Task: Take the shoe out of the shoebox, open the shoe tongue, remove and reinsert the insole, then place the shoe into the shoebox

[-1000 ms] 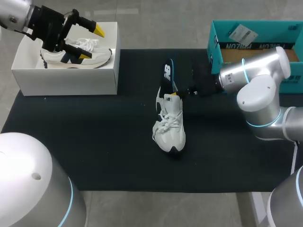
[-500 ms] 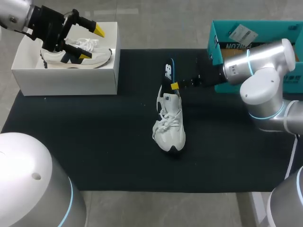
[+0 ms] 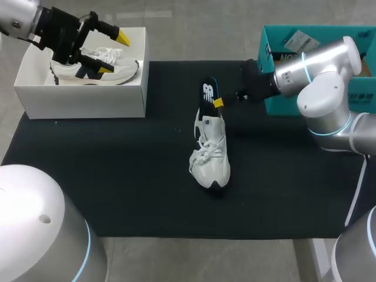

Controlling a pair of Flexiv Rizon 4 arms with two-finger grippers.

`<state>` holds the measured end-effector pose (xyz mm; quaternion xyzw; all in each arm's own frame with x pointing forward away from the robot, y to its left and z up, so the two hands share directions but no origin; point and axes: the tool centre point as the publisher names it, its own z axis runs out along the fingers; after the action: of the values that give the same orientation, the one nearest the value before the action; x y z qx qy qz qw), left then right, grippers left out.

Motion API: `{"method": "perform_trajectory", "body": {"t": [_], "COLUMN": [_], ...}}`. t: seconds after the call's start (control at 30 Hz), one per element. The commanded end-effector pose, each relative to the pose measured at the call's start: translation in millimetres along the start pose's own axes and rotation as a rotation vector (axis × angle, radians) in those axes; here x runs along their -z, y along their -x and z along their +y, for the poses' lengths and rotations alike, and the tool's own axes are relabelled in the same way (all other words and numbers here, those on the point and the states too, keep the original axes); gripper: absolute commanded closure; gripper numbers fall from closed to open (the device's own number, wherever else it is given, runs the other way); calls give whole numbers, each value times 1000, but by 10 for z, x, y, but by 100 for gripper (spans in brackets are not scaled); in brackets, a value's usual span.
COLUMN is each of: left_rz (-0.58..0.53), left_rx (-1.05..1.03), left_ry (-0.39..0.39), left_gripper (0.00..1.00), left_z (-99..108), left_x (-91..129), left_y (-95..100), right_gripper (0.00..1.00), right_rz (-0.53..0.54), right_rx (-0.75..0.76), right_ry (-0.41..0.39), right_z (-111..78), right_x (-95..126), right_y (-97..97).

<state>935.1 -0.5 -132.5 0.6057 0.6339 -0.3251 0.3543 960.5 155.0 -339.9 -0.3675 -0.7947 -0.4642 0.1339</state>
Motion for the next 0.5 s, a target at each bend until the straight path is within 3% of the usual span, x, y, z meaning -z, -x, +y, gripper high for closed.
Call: {"method": "perform_trajectory", "body": {"t": [0.03, 0.37, 0.4, 0.43, 0.47, 0.5], "left_rz": [3, 3, 3, 3, 3, 3], "left_rx": [-1, -1, -1, -1, -1, -1], "left_ry": [0, 0, 0, 0, 0, 0], "left_gripper": [0, 0, 0, 0, 0, 0], "left_z": [-4, -4, -4, -4, -4, -4], "left_x": [3, 3, 3, 3, 3, 3], "left_y": [1, 1, 1, 1, 1, 1], "right_gripper": [100, 100, 91, 60, 51, 50], "right_rz": [9, 38, 31, 23, 18, 14], "right_rx": [-25, -122, -118, -109, -96, -85], "right_ry": [-3, -21, -11, -3, 2, 1], "right_z": [-124, -495, -481, -448, -402, -360], "right_x": [-90, -207, -187, -165, -146, -135], "right_y": [-52, -140, -135, -133, -130, -129]}}
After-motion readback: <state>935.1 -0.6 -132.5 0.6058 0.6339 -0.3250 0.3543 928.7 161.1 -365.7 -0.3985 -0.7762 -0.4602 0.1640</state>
